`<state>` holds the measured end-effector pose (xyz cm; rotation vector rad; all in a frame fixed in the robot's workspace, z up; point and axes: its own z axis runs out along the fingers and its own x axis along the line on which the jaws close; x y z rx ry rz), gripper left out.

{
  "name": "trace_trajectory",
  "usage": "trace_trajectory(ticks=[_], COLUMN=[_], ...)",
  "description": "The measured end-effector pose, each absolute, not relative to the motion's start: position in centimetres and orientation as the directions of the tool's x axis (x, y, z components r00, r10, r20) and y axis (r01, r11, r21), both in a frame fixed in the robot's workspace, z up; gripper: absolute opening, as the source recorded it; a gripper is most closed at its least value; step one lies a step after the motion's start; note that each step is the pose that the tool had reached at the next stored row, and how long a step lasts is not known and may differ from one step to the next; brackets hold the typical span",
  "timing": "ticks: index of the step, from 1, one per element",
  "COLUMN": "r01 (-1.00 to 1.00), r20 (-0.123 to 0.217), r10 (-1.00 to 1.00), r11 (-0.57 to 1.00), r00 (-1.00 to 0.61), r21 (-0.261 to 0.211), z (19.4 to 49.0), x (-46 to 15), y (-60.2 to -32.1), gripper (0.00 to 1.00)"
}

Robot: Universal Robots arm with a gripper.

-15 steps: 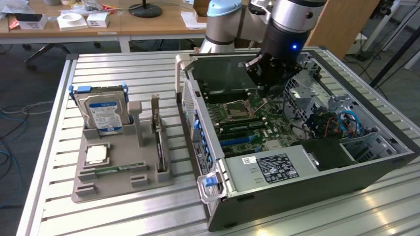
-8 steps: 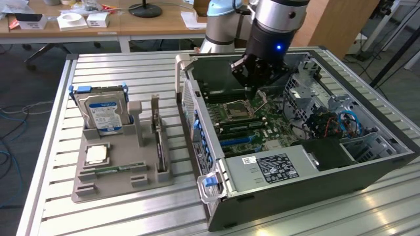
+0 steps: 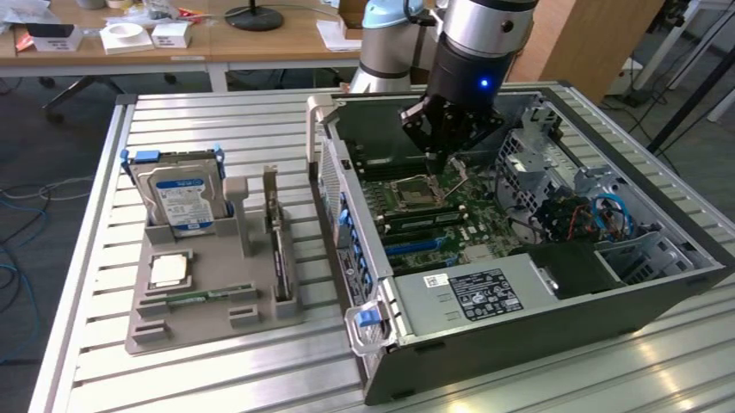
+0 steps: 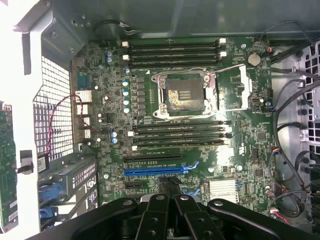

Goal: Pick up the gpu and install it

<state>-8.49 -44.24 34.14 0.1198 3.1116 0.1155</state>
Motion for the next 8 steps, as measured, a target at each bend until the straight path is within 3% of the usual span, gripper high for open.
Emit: trace_trajectory(ticks=[8], r01=[0.076], r20=[-0.023], r10=[0.078], r11=[0.995], r00=[-0.997], r21=[0.072], z=[34.13], x=[-8.5], y=[-45.12], gripper=[0.1])
